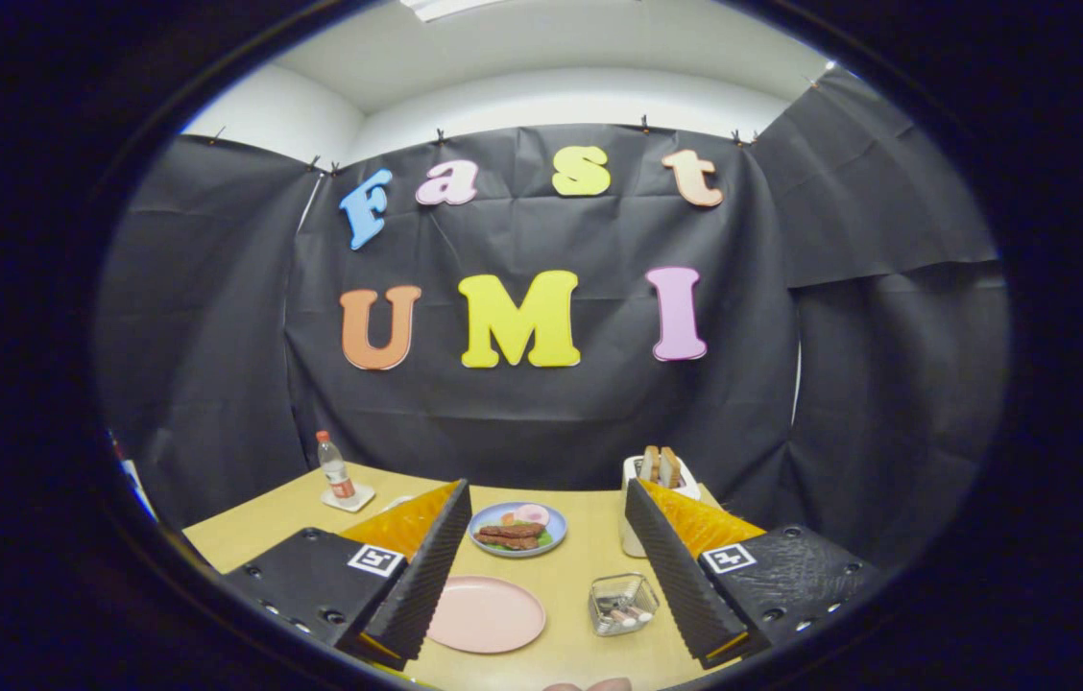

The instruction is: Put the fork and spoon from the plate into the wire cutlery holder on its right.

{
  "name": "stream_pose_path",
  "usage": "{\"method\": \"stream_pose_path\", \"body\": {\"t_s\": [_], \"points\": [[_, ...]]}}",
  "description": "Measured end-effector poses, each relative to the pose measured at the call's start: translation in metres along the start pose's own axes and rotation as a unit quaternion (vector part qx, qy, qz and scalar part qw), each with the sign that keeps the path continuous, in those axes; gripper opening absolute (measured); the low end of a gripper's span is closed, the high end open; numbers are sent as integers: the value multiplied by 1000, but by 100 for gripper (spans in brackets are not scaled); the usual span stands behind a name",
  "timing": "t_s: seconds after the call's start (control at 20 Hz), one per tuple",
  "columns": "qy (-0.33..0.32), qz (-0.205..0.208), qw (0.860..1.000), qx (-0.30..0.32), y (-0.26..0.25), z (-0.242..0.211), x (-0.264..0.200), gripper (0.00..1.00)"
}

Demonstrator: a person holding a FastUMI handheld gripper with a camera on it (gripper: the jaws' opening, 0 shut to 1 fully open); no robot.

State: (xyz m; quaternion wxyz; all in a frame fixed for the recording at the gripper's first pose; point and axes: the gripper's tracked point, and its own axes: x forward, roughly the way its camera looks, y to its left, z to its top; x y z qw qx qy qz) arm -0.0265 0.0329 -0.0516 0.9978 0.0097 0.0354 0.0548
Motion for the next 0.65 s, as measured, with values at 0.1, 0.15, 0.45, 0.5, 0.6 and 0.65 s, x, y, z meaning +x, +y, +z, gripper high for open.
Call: {"method": "stream_pose_path", "body": {"t_s": [0.1,0.15,0.45,0.5,0.6,0.65], "points": [[-5,3,1000,-4,1,3,1,97],[-5,4,1000,-6,4,2,3,97],[-15,4,1000,-5,5,8,11,97],[-18,4,1000,-7,4,10,12,97],[-20,4,1000,-9,5,11,13,97],[-20,4,1000,-8,4,11,13,97]]}}
